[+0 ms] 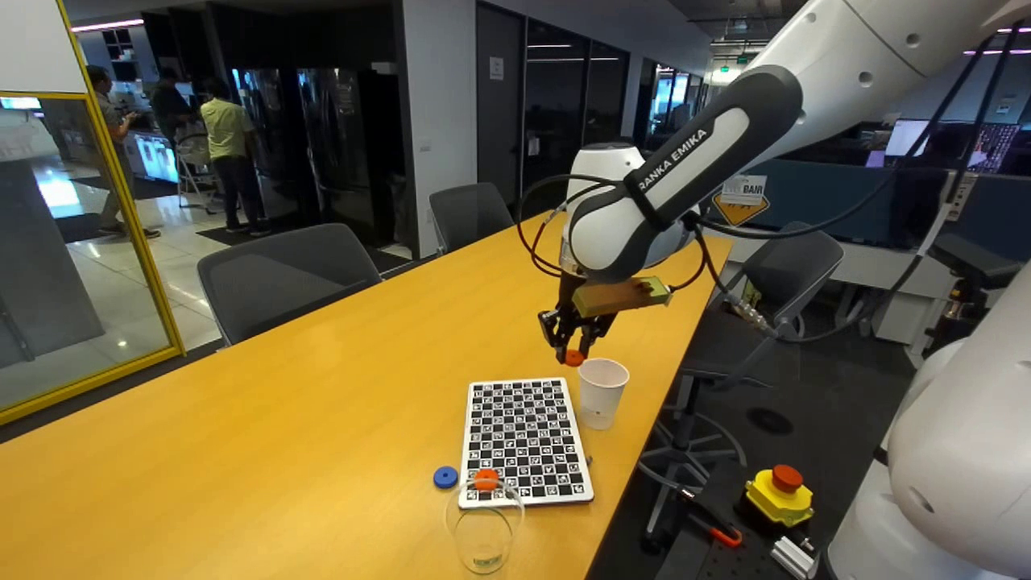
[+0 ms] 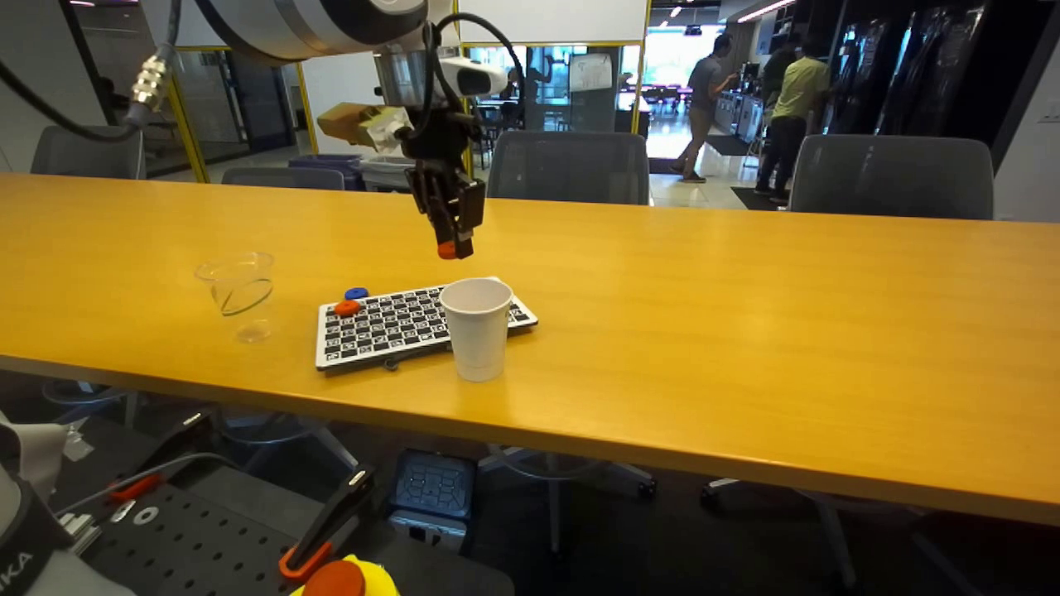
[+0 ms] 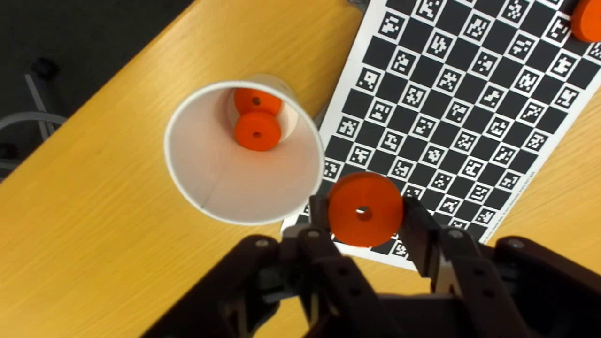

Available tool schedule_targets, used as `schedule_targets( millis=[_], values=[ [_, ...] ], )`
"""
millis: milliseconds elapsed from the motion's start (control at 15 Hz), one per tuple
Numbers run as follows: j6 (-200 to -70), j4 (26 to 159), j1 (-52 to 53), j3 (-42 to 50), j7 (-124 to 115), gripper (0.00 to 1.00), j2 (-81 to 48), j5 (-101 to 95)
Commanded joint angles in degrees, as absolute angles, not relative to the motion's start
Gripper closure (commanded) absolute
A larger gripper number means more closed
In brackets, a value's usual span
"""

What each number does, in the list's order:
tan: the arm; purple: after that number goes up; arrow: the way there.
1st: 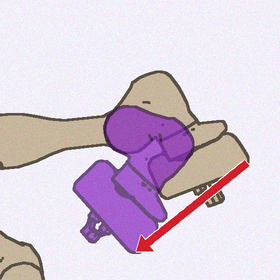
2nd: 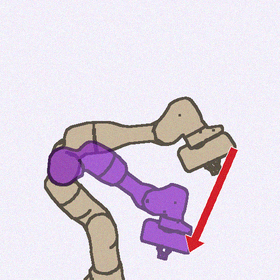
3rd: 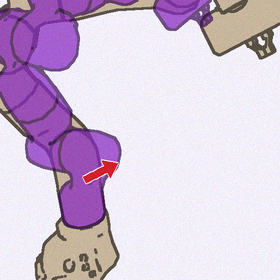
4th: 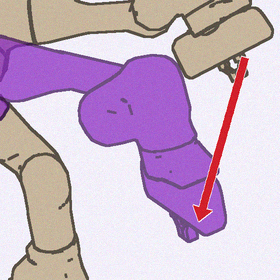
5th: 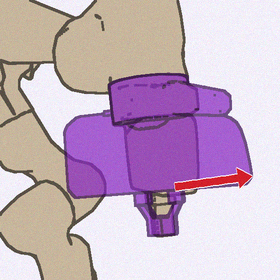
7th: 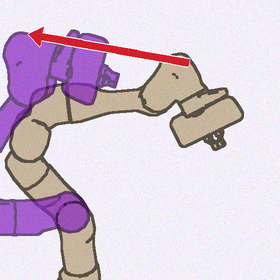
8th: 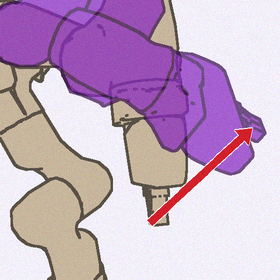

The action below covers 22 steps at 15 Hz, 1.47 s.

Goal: Put the four orange rings inside the white cup, put the blue ring inside the clear cup

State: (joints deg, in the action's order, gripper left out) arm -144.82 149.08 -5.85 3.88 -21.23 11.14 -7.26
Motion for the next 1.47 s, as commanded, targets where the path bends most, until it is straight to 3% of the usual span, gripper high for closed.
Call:
schedule_targets(
  millis=[0, 800, 867, 933, 1000, 1267, 1400],
  values=[
    [-144.6, 152.4, -9.0, 3.0, -25.0, 0.82, 15.3, -9.7],
    [-145.2, 153.4, -12.2, 3.3, -26.1, 0.81, 13.4, -8.9],
    [-145.2, 153.3, -12.2, 3.3, -26.1, 0.77, 13.3, -8.8],
    [-145.3, 153.3, -12.3, 3.3, -26.2, 0.34, 13.1, -8.7],
    [-145.3, 153.2, -12.3, 3.4, -26.2, 0.32, 12.9, -8.5],
    [-145.5, 153.1, -12.1, 3.4, -26.6, 0.03, 12.7, -8.1],
    [-145.8, 154.3, -11.3, 2.8, -26.2, 0.00, 14.0, -8.0]
  ],
)
